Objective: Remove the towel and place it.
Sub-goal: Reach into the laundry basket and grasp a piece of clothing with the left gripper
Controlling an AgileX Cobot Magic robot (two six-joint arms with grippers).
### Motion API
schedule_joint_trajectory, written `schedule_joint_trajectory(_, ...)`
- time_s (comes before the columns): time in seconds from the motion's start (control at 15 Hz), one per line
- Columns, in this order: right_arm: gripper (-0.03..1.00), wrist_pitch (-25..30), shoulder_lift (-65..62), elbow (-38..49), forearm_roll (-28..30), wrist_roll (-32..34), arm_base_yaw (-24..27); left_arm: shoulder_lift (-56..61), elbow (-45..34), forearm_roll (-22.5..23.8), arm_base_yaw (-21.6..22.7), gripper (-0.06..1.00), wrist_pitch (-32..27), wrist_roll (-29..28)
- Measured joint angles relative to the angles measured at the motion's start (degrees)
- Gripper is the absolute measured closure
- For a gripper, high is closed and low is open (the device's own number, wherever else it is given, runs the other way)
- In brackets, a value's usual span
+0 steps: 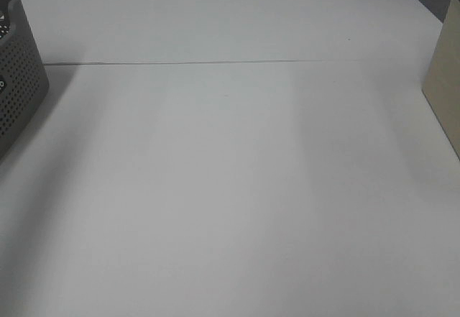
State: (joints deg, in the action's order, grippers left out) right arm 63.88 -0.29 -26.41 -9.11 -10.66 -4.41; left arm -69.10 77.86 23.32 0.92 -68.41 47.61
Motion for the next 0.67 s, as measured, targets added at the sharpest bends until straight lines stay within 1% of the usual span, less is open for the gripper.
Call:
schedule_joint_trajectory(0.13,0.20,0.0,0.0,0.0,0.0,0.0,0.0,-9.3,7.2,1.1,3.8,-0.05,3.4,1.5)
schedule_joint_trajectory(0.27,0.20,0.0,0.0,0.0,0.0,0.0,0.0,-16.3,11.3,1.5,7.8,-0.05,6.8,3.7)
schedule_joint_trajectory(0.53,0.20,0.0,0.0,0.0,0.0,0.0,0.0,-28.7,12.6,1.7,15.5,-0.05,18.5,8.9)
schedule_joint_trajectory(0.67,0.20,0.0,0.0,0.0,0.0,0.0,0.0,-33.9,12.6,1.8,17.5,-0.05,21.7,12.2)
